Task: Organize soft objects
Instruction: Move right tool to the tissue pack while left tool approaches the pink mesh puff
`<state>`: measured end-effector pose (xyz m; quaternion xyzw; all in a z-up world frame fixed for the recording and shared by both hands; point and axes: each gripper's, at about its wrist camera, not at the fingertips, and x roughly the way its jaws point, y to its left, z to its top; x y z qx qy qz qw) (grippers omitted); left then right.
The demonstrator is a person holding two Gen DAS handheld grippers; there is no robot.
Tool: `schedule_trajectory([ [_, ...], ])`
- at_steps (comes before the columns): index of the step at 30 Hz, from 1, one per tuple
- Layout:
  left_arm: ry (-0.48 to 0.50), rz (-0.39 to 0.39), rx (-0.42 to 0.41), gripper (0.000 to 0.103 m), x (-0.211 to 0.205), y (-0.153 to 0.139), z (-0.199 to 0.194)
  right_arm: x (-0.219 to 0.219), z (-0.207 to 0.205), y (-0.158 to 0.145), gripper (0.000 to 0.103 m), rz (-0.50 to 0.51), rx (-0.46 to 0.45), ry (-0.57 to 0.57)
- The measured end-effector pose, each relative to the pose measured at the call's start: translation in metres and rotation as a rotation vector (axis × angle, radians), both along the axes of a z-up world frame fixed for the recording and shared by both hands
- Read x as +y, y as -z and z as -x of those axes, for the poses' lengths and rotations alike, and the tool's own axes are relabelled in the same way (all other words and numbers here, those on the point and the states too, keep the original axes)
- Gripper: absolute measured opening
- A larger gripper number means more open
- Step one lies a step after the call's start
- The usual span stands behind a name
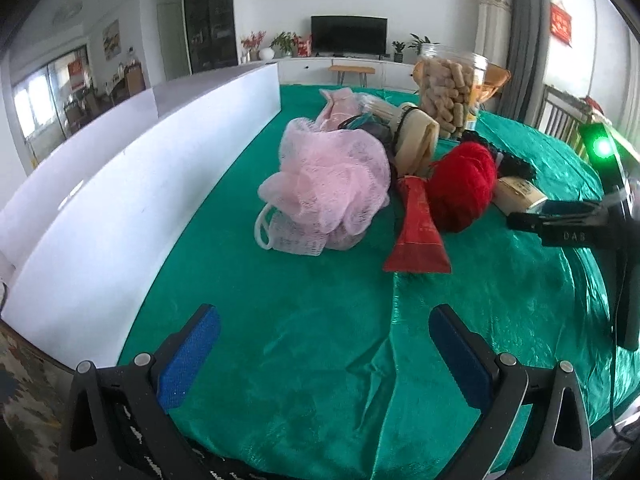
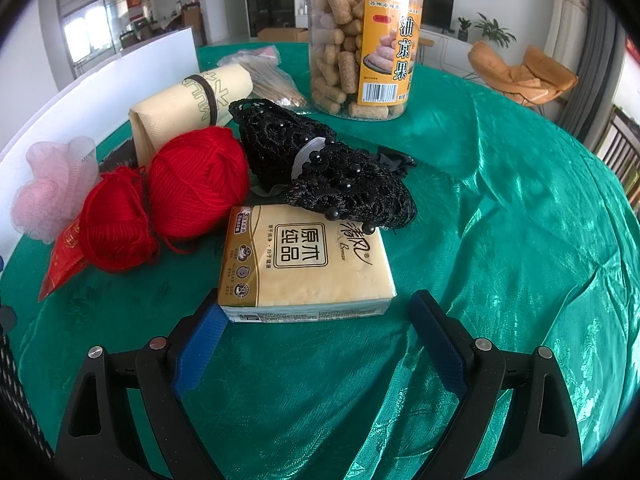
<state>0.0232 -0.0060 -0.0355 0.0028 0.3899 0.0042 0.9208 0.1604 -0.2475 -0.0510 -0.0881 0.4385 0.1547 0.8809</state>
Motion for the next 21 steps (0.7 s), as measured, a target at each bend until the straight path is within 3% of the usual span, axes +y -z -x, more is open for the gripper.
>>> schedule_trajectory([
  [8, 0.04, -0.04, -0.004, 0.103, -0.012, 0.001, -0.001, 0.0, 0.0, 0.0, 0.093, 0.0, 0.0, 0.0],
  [21, -0.023, 0.061, 0.03, 0.103, 0.007, 0.003, -0.007, 0.0, 0.0, 0.0, 0.093, 0.0, 0.0, 0.0],
])
